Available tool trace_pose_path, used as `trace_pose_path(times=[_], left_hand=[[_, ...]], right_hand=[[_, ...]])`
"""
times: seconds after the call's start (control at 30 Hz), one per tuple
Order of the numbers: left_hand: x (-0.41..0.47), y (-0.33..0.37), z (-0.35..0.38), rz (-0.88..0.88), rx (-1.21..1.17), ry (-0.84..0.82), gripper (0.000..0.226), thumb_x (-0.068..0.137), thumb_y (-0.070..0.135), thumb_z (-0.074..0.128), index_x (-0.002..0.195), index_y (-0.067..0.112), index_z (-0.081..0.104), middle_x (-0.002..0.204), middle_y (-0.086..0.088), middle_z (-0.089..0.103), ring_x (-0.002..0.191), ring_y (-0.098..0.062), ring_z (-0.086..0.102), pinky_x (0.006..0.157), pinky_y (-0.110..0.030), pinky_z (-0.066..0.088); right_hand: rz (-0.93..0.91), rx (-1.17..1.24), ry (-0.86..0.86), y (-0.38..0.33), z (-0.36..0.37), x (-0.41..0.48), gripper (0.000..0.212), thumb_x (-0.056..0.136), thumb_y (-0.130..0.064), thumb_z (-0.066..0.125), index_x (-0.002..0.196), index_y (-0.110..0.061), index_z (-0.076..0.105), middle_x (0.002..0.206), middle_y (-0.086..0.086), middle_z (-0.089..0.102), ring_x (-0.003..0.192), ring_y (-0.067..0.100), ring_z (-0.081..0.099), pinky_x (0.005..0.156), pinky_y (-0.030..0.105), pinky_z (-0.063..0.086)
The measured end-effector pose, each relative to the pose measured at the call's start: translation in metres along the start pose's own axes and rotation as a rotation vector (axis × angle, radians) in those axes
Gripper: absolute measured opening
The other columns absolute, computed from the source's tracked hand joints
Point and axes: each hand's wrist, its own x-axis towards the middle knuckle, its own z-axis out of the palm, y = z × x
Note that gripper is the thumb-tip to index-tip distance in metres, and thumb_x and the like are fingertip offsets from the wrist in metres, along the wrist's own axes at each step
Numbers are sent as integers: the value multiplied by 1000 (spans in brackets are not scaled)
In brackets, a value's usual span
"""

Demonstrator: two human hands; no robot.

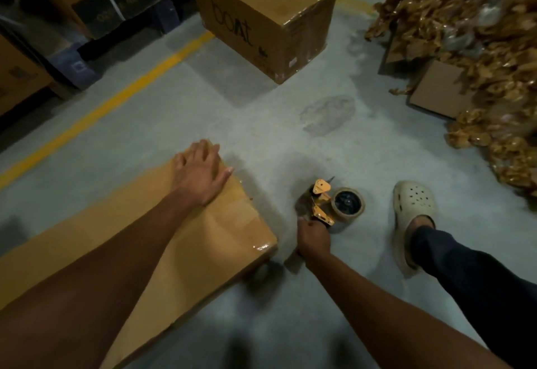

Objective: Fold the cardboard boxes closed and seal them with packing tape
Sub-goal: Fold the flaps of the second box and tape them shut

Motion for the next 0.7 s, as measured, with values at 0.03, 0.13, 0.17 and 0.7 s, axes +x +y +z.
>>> trace_pose_path(times=[0.03, 0.13, 0.17, 0.7], left_hand=[[6, -4, 0, -1, -8, -4, 78, 94, 70, 22, 156, 22, 22, 164, -14, 13, 151, -32, 11, 120, -57, 12], [13, -14, 7, 21, 30, 58, 83, 90, 76, 10, 153, 25, 30, 161, -14, 21, 146, -37, 22, 117, -56, 19], [12, -15, 10, 28, 39, 96, 83, 90, 76, 8, 151, 27, 33, 160, -13, 25, 143, -37, 27, 115, -55, 23], [-15, 15, 9, -196, 13, 108, 69, 93, 72, 18, 153, 38, 27, 139, -10, 44, 120, -33, 44, 98, -50, 33]], right_hand=[[128, 43, -1, 12, -2, 17, 33, 92, -37, 60, 91, -5, 68, 95, 16, 68, 89, 33, 66, 76, 41, 57], [353, 212, -54, 36, -2, 57, 27, 81, -23, 71, 97, -4, 63, 100, 15, 67, 91, 32, 65, 74, 39, 57], [378, 259, -79, 40, -1, 67, 27, 79, -20, 74, 98, -3, 63, 101, 16, 67, 92, 33, 66, 81, 43, 58], [206, 639, -473, -48, -56, 13, 14, 87, -8, 70, 80, -5, 58, 62, 10, 55, 49, 19, 55, 48, 27, 50]])
